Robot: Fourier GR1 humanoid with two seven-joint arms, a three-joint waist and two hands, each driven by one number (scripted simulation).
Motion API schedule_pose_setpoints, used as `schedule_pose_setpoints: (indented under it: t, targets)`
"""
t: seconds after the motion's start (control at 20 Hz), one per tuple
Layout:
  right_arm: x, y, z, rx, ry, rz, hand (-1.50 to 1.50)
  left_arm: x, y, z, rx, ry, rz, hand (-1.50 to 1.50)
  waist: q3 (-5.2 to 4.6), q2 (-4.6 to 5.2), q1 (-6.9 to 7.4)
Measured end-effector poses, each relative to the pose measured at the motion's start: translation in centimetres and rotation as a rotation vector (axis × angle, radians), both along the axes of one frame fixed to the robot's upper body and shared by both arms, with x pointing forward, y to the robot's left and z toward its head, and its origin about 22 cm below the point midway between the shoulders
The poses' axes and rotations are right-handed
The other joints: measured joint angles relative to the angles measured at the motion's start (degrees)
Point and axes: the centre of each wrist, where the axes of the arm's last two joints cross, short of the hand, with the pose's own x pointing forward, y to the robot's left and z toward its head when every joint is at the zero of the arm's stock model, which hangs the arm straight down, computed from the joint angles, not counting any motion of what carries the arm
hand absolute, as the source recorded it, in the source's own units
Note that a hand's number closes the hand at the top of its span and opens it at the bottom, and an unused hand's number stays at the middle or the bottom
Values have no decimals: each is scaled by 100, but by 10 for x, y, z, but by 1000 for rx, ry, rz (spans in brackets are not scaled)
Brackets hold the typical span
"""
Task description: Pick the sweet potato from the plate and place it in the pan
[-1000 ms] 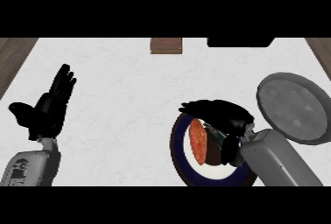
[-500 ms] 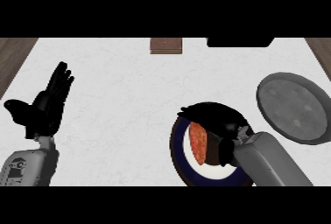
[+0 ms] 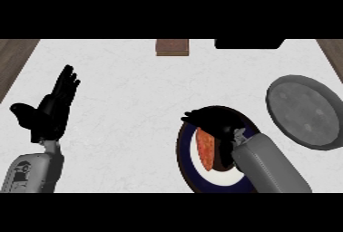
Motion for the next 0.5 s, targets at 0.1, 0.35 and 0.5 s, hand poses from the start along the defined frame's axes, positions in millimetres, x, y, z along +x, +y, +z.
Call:
schedule_pose_setpoints:
  t: [0.1,0.35,0.5]
  targets:
    - [2,0,-2,-9,9,5,-150,-1,0,6,0,1,2,0,0,-2,1]
    - [-1,5,-22,-12,40,46,150,-1,-2,4,3,2,2,0,-4,-8,1]
    - [-2,5,-20,-2,28,109,150,1,-6,3,1,-1,2,0,-6,-14,-4]
